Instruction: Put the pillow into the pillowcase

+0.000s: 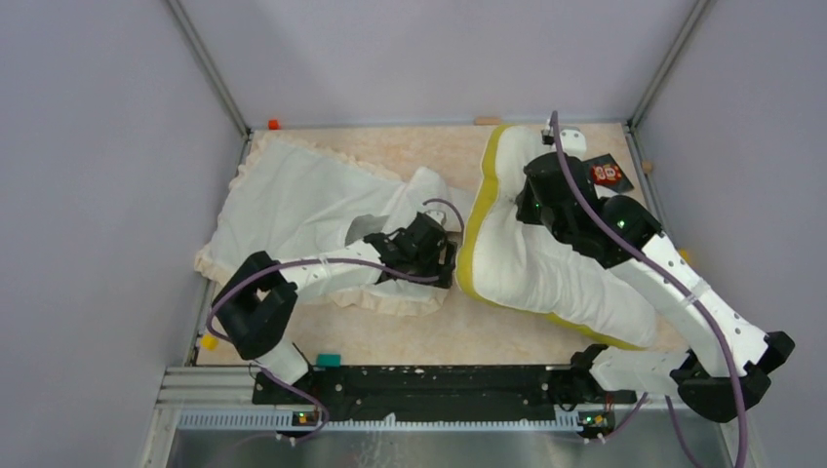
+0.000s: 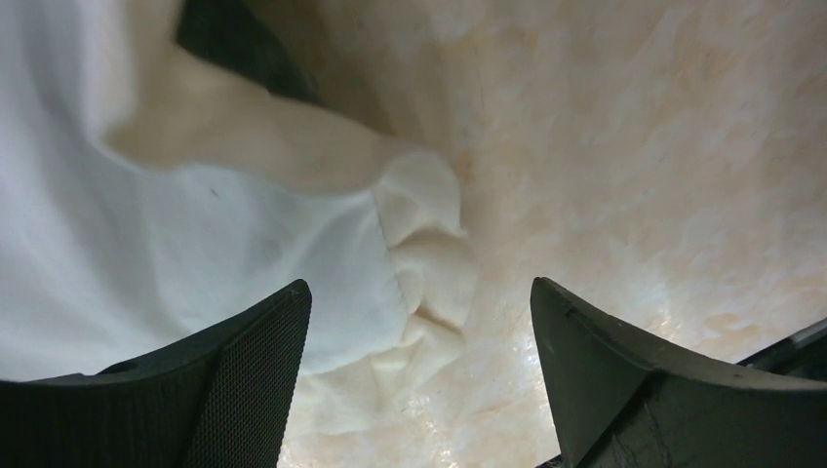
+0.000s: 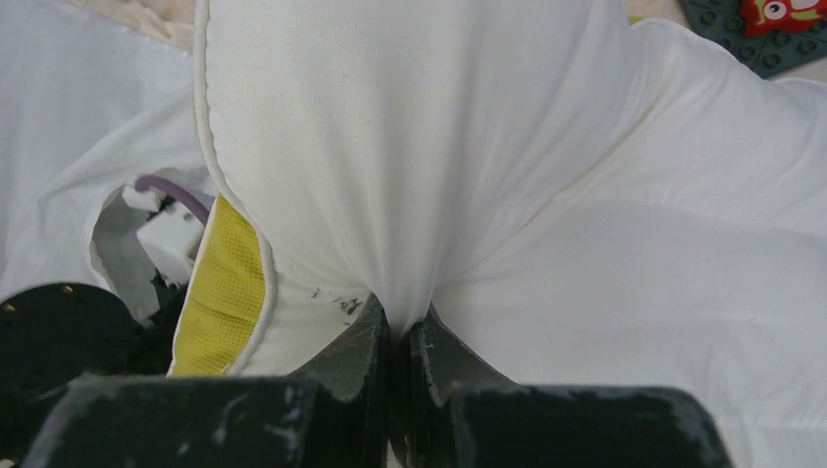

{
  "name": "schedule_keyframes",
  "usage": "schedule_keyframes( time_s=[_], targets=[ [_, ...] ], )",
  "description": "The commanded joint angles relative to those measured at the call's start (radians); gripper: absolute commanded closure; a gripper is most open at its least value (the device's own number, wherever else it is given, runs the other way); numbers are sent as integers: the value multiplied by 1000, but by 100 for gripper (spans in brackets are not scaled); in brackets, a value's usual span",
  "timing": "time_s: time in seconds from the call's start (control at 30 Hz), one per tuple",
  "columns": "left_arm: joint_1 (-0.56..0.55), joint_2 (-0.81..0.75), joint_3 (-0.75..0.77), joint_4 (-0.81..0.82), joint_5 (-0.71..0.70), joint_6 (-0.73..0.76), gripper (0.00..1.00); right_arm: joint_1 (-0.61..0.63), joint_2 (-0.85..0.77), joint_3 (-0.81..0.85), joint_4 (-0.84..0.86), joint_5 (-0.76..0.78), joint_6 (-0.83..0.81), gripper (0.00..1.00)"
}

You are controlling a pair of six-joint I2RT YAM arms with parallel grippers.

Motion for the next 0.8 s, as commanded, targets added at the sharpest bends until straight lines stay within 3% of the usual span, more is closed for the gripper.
schedule_keyframes(
  time_s=[0.0, 0.1, 0.27, 0.3, 0.33, 0.5, 0.53, 0.6, 0.67, 0.7, 0.77],
  targets=[
    [-88, 39, -55, -25, -122, -64, 14, 0, -33, 78, 7, 82, -12, 100],
    [-139, 102, -58, -31, -141, -81, 32, -2, -50, 80, 6, 92, -11, 100],
    [-241, 109, -49, -126, -159, -104, 90, -12, -61, 90, -10, 107, -15, 100],
    [-266, 92, -56, -149, -151, -107, 99, -16, -65, 89, -9, 105, -18, 100],
    [-292, 71, -65, -169, -136, -114, 100, -20, -67, 89, -6, 103, -20, 100],
    [-402, -57, -162, -189, 100, -103, 100, -27, -49, 85, 6, 78, -35, 100],
    [-404, -79, -178, -192, 137, -105, 94, -28, -48, 83, 10, 72, -35, 100],
    [-404, -140, -201, -196, 155, -114, 70, -27, -49, 80, 18, 67, -35, 100],
    [-402, -197, -194, -211, 105, -135, 30, -28, -53, 75, 22, 62, -36, 100],
    [-398, -222, -177, -225, 74, -146, 22, -29, -53, 74, 21, 57, -38, 100],
    [-371, -260, -128, -250, 3, -165, 15, -29, -51, 67, 28, 37, -42, 100]
  ],
)
